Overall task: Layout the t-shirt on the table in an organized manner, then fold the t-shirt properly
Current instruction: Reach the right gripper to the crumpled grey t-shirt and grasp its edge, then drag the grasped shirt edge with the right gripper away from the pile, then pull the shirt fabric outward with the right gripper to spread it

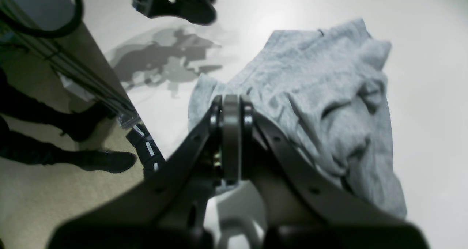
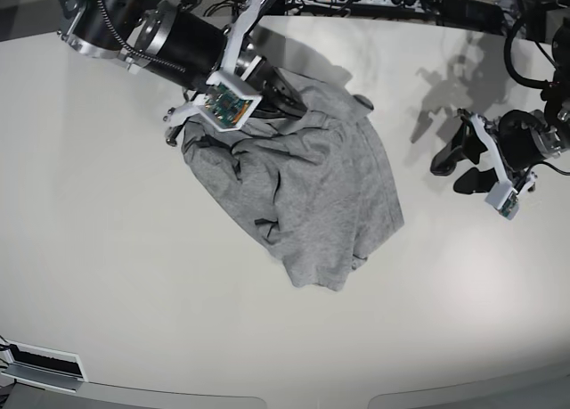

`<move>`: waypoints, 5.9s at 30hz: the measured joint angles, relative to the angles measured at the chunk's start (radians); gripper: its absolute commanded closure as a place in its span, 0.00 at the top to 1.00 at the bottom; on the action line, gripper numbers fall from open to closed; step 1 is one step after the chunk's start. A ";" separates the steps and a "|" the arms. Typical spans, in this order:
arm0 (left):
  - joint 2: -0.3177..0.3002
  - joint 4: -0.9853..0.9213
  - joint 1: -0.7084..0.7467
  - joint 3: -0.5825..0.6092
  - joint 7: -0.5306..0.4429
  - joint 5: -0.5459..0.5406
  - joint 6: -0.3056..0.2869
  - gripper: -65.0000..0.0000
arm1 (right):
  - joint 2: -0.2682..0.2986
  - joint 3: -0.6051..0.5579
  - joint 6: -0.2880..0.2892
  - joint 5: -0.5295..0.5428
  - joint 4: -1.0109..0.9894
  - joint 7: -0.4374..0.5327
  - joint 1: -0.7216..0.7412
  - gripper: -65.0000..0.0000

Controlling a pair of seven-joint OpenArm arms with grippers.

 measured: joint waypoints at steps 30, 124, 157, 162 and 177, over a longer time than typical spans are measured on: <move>0.000 0.000 0.003 0.000 0.026 -0.039 -0.041 0.51 | -0.059 -0.153 0.000 -0.278 -0.608 0.117 0.372 0.31; 0.000 0.000 0.003 0.000 0.026 -0.051 -0.041 0.51 | 0.001 0.045 -0.240 -0.369 -0.768 0.129 0.415 0.56; -0.001 0.000 0.003 0.000 0.027 -0.064 -0.041 0.51 | 0.000 0.045 -0.232 -0.402 -0.853 -0.058 0.579 0.00; -0.001 0.000 0.003 0.000 0.026 -0.064 -0.041 0.51 | 0.034 0.043 -0.154 -0.386 -0.582 -0.173 0.517 0.00; 0.000 0.000 0.003 0.000 0.026 -0.064 -0.041 0.51 | 0.317 0.043 -0.179 -0.442 -0.318 -0.254 0.256 0.00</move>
